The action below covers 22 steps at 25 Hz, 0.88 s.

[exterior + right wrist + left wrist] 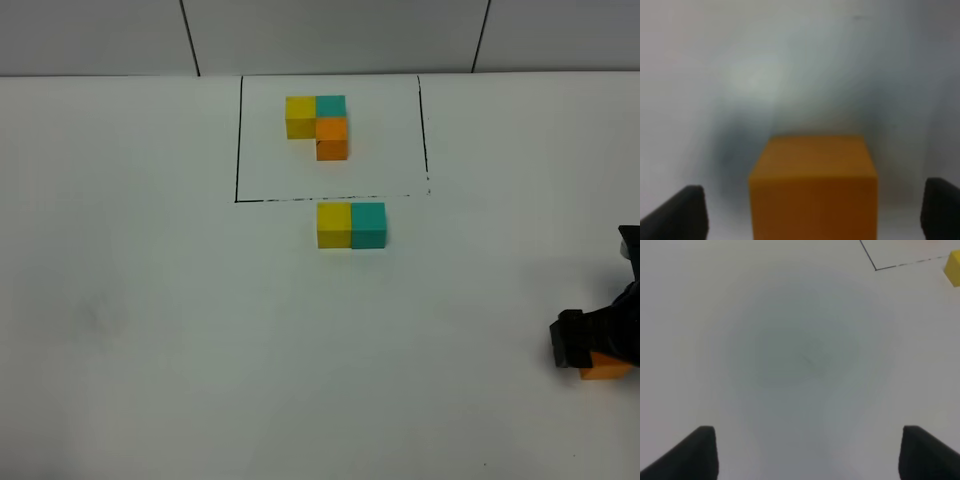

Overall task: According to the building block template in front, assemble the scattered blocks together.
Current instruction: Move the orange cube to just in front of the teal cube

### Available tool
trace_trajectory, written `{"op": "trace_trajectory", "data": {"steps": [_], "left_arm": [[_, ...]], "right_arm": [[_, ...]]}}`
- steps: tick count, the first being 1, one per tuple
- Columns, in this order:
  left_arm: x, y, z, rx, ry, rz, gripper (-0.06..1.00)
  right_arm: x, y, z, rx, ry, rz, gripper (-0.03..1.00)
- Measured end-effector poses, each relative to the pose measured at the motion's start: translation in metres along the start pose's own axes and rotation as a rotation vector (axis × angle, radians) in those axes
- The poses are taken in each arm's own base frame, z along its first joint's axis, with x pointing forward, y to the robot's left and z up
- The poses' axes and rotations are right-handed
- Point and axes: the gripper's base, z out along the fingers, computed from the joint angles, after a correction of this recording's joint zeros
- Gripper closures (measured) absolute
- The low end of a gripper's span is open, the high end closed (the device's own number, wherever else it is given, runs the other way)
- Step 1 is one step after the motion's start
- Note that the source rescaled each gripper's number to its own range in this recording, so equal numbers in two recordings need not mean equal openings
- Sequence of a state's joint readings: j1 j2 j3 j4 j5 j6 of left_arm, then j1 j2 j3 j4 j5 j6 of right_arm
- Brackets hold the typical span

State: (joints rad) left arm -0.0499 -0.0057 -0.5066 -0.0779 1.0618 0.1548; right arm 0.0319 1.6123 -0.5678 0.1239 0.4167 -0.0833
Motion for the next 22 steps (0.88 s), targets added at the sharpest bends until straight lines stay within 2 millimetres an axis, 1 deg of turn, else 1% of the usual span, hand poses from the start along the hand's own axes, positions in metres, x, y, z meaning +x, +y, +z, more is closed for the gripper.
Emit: {"op": "trace_trajectory", "data": {"steps": [2,3,5,6,7,8,9,12,15,18,22], "left_arm": [[0.0,0.0,0.0,0.0,0.0,0.0,0.27],[0.0,0.0,0.0,0.0,0.0,0.0,0.27],[0.0,0.0,0.0,0.0,0.0,0.0,0.27],[0.0,0.0,0.0,0.0,0.0,0.0,0.27],[0.0,0.0,0.0,0.0,0.0,0.0,0.27],[0.0,0.0,0.0,0.0,0.0,0.0,0.27],[0.0,0.0,0.0,0.0,0.0,0.0,0.27],[0.0,0.0,0.0,0.0,0.0,0.0,0.27],[0.0,0.0,0.0,0.0,0.0,0.0,0.27],[0.0,0.0,0.0,0.0,0.0,0.0,0.27],[0.0,0.0,0.0,0.0,0.0,0.0,0.27]], "right_arm": [[0.001,0.0,0.006,0.002,0.018,0.0,0.26],[0.001,-0.001,0.007,0.002,0.022,0.0,0.3],[0.001,-0.001,0.008,0.004,0.025,-0.003,0.44],[0.001,-0.001,0.008,0.004,0.025,-0.002,0.57],[0.001,-0.001,0.008,0.004,0.027,-0.003,0.74],[0.001,-0.001,0.008,0.004,0.031,0.004,0.94],[0.002,-0.001,0.008,0.004,0.033,0.014,0.96],[0.003,0.003,0.008,0.004,0.049,0.03,0.96],[0.005,0.015,0.007,-0.001,0.067,0.02,0.96],[0.001,0.037,-0.001,-0.017,0.07,0.011,0.96],[-0.013,0.079,-0.018,-0.047,0.034,0.014,0.96]]}}
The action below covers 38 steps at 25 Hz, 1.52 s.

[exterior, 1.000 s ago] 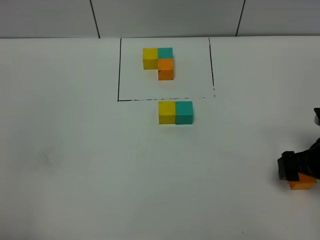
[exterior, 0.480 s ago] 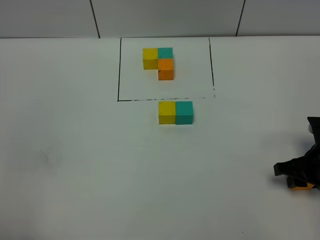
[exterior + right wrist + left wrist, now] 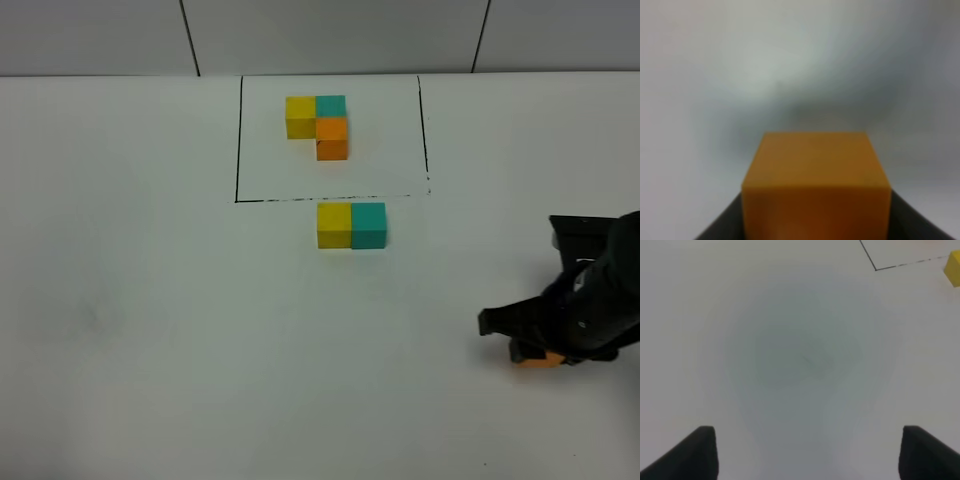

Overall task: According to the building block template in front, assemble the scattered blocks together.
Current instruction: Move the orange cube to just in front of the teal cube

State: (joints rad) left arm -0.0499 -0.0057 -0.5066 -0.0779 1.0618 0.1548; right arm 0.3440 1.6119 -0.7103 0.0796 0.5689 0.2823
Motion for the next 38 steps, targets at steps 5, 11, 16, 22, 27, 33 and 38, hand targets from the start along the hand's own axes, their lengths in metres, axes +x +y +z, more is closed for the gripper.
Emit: {"op": "trace_trajectory", "data": {"steps": [5,11,16,22,27,33,38], "left_arm": [[0.0,0.0,0.0,0.0,0.0,0.0,0.27],[0.0,0.0,0.0,0.0,0.0,0.0,0.27],[0.0,0.0,0.0,0.0,0.0,0.0,0.27],[0.0,0.0,0.0,0.0,0.0,0.0,0.27],[0.0,0.0,0.0,0.0,0.0,0.0,0.27],[0.0,0.0,0.0,0.0,0.0,0.0,0.27],[0.0,0.0,0.0,0.0,0.0,0.0,0.27]], "right_arm": [[-0.013,0.049,-0.011,0.029,-0.044,-0.004,0.96],[-0.037,0.099,0.001,0.129,-0.026,-0.058,0.96],[-0.053,0.128,0.024,0.141,-0.003,-0.071,0.96],[-0.062,0.143,0.033,0.093,-0.021,-0.043,0.96],[-0.063,0.149,0.032,0.053,-0.052,-0.027,0.96],[-0.066,0.153,0.038,0.023,-0.071,0.002,0.96],[-0.072,0.158,0.041,0.023,-0.071,0.007,0.96]]}}
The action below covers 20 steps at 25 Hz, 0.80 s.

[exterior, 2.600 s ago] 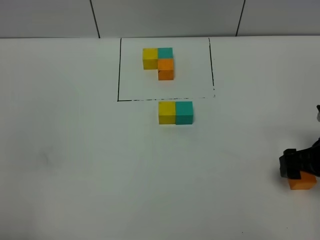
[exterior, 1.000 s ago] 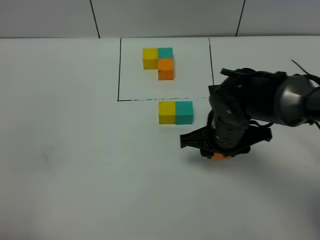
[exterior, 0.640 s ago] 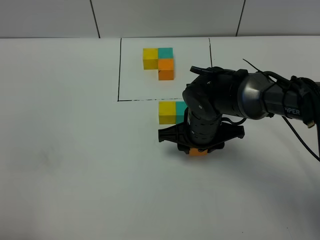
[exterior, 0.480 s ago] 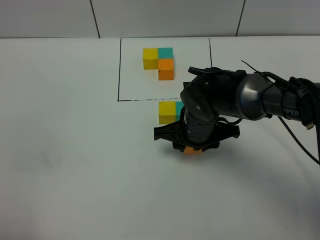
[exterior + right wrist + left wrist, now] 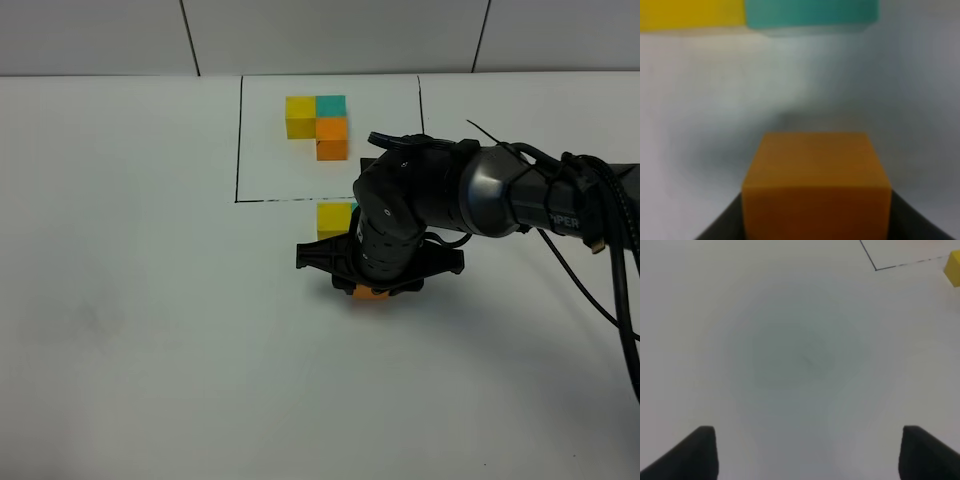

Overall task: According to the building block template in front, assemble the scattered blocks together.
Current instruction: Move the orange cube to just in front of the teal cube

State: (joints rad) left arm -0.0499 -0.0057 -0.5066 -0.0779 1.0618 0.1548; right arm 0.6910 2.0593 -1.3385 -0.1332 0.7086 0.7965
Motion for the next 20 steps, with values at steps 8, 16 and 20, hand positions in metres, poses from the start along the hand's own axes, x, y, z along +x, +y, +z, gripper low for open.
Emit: {"op": "trace_trajectory", "data": {"steps": [8,16,20], "left_arm": [[0.0,0.0,0.0,0.0,0.001,0.0,0.27],[0.0,0.0,0.0,0.0,0.0,0.0,0.27],[0.0,0.0,0.0,0.0,0.0,0.0,0.27]], "right_arm": [[-0.006,0.004,0.018,0.052,0.026,-0.029,0.96],[-0.014,0.011,0.023,0.06,0.028,-0.051,0.97],[-0.015,0.011,0.025,0.066,0.034,-0.056,0.97]]}}
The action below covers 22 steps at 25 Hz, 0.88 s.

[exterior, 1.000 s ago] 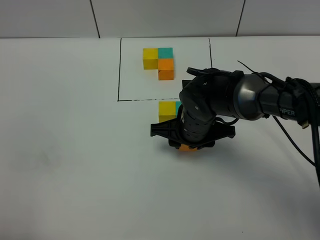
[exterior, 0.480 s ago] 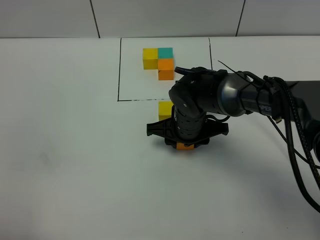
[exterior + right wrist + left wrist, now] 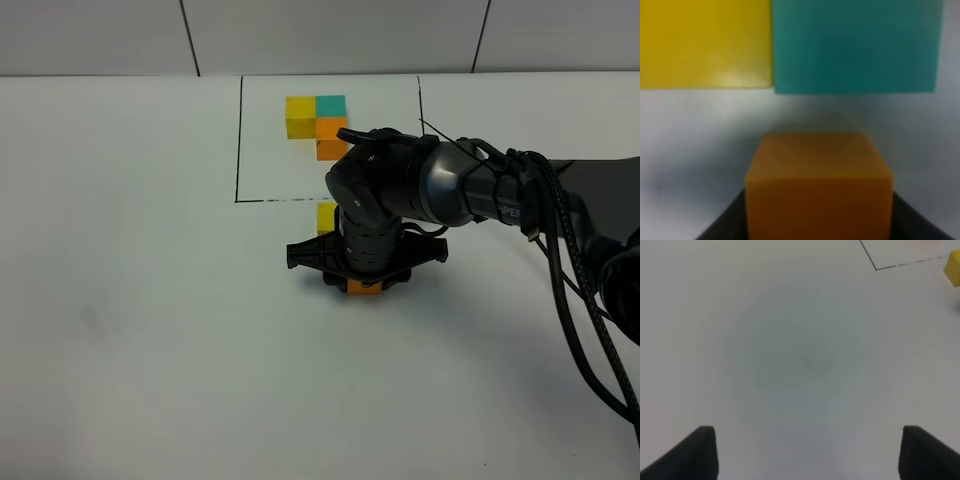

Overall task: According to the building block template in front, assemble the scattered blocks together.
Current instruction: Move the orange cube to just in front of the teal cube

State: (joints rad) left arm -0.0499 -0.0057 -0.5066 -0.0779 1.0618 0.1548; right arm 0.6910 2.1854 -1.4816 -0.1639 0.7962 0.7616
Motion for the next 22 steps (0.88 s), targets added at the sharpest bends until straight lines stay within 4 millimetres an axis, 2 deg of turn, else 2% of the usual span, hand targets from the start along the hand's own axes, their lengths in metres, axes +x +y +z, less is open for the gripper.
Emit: {"op": "trace_trajectory", "data": {"steps": [22], "left_arm": [[0.0,0.0,0.0,0.0,0.0,0.0,0.27]], "right_arm": [[-0.0057,-0.0046,0.0022,-0.005,-0.019,0.011,0.97]]}}
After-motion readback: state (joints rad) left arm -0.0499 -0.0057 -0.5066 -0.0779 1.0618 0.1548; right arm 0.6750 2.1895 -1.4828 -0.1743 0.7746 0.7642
